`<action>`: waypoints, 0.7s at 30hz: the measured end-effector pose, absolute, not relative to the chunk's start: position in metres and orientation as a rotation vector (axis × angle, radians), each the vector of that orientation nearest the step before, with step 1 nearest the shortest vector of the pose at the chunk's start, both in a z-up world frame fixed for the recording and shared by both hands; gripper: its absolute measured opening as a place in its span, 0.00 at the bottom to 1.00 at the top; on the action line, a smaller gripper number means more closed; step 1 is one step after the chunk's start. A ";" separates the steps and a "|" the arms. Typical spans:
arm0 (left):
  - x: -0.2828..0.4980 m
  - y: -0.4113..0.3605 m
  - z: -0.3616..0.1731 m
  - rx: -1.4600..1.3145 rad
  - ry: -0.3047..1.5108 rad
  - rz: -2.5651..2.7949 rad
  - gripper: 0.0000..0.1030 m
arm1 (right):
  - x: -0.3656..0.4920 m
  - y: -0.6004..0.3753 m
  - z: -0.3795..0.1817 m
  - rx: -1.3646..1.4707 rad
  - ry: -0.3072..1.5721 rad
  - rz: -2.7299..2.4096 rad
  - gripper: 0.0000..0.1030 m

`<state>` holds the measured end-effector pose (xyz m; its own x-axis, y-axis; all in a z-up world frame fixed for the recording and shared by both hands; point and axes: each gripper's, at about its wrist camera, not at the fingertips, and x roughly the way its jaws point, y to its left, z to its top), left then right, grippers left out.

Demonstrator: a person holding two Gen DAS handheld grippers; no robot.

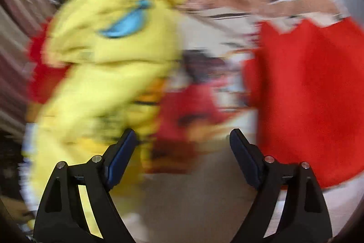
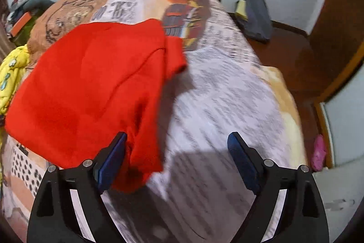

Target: Fold large clothes

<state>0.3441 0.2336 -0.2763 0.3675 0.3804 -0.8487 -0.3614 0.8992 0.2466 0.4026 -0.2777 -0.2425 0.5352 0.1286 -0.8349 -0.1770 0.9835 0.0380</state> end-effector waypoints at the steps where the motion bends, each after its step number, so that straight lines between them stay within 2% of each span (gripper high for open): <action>1: 0.340 0.240 -0.277 0.009 1.106 0.478 0.75 | 0.400 -0.280 -0.241 -0.058 0.989 0.165 0.83; 9: 0.307 0.218 -0.232 -0.019 1.016 0.358 0.75 | 0.382 -0.276 -0.208 -0.074 0.927 0.114 0.83; 14: 0.303 0.205 -0.203 -0.210 0.950 0.215 0.75 | 0.374 -0.251 -0.175 -0.054 0.838 0.207 0.85; 21: 0.311 0.180 -0.219 -0.559 0.975 -0.012 0.76 | 0.378 -0.196 -0.165 -0.053 0.806 0.360 0.86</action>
